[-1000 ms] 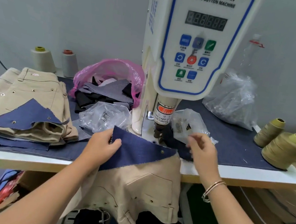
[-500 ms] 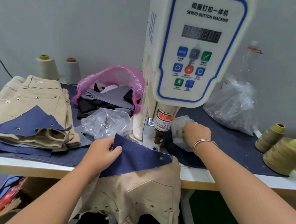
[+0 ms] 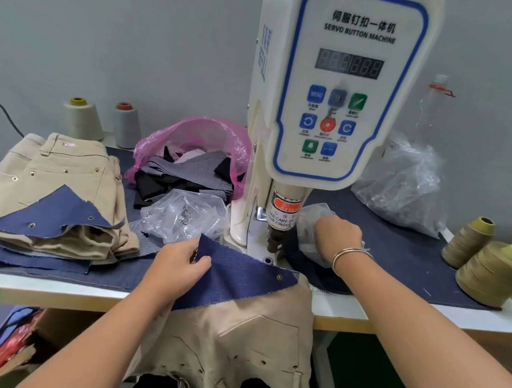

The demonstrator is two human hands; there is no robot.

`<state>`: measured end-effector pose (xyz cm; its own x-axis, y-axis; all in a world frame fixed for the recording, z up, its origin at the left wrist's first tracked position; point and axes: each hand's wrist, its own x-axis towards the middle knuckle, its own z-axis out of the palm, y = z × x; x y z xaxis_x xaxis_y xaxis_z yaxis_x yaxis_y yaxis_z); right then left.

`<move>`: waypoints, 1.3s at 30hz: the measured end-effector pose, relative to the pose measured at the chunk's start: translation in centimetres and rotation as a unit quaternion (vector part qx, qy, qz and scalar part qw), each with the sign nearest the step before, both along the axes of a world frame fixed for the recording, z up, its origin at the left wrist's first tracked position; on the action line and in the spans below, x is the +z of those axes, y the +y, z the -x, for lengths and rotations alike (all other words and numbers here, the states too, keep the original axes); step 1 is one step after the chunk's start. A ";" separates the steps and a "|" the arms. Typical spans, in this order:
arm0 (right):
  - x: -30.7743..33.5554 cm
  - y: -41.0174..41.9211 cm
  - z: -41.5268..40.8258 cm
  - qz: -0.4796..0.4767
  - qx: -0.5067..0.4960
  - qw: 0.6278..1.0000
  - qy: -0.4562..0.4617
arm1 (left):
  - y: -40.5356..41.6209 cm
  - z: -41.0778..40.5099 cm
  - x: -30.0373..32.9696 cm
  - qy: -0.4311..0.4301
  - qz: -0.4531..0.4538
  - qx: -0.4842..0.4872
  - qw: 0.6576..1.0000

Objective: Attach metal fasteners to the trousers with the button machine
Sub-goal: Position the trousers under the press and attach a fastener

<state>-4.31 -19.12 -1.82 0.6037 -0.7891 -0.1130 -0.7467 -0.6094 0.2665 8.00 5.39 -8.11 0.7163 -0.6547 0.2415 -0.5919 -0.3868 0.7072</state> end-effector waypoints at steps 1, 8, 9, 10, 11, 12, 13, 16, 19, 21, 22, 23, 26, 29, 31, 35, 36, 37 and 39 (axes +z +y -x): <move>0.1 0.0 0.0 -0.005 -0.003 1.000 0.005 | 0.0 0.0 0.0 0.001 -0.001 0.000 1.000; 1.2 0.0 -1.7 -0.097 -0.109 0.989 0.031 | 0.0 0.4 0.2 0.004 0.002 0.003 1.000; 1.2 -0.2 -2.0 -0.108 -0.119 0.986 0.036 | 0.0 0.3 0.3 0.005 0.002 0.002 1.000; 1.1 -0.2 -2.0 -0.114 -0.124 0.985 0.042 | 0.1 0.3 0.3 0.006 0.001 0.000 1.000; 1.1 -0.3 -2.1 -0.120 -0.126 0.984 0.050 | 0.1 0.3 0.3 0.007 0.003 -0.002 1.000; 1.1 -0.3 -2.1 -0.124 -0.128 0.982 0.059 | 0.1 0.4 0.3 0.008 0.004 -0.004 1.000; 1.2 -0.3 -2.1 -0.129 -0.131 0.981 0.066 | 0.1 0.4 0.4 0.009 0.004 -0.006 1.000; 1.3 -0.3 -1.9 -0.130 -0.120 0.982 0.062 | 0.1 0.4 0.4 0.009 0.004 -0.004 1.000; 0.8 -0.5 -1.3 -0.116 -0.109 0.987 0.033 | 0.1 0.3 0.3 0.010 0.001 -0.005 1.000; 0.4 -0.6 -0.8 -0.114 -0.109 0.987 0.016 | 0.1 0.2 0.3 0.010 0.002 -0.004 1.000; 0.4 -0.6 -0.7 -0.115 -0.111 0.987 0.003 | 0.1 0.2 0.3 0.009 0.002 -0.004 1.000; 0.4 -0.7 -0.5 -0.123 -0.116 0.986 -0.015 | 0.1 0.3 0.3 0.008 0.001 -0.003 1.000; 0.0 -1.0 0.1 -0.115 -0.105 0.983 -0.099 | 0.0 0.3 0.3 0.009 -0.002 0.001 1.000; -0.7 -1.1 0.8 -0.054 -0.035 0.987 -0.145 | 0.0 0.3 0.3 0.012 -0.003 0.002 1.000; -0.7 -1.0 1.2 -0.045 -0.012 0.988 -0.147 | 0.0 0.3 0.3 0.010 -0.003 0.003 1.000; 0.2 -0.8 1.9 -0.051 0.021 0.989 -0.134 | 0.0 0.2 0.3 0.005 -0.006 0.005 1.000; 0.5 -0.7 2.1 -0.057 0.027 0.990 -0.127 | 0.0 0.2 0.3 0.003 -0.007 0.006 1.000; 0.7 -0.6 2.3 -0.061 0.033 0.991 -0.118 | 0.0 0.2 0.2 0.002 -0.007 0.005 1.000; 1.1 -0.6 2.6 -0.065 0.040 0.992 -0.096 | 0.0 0.2 0.2 0.003 -0.007 0.004 1.000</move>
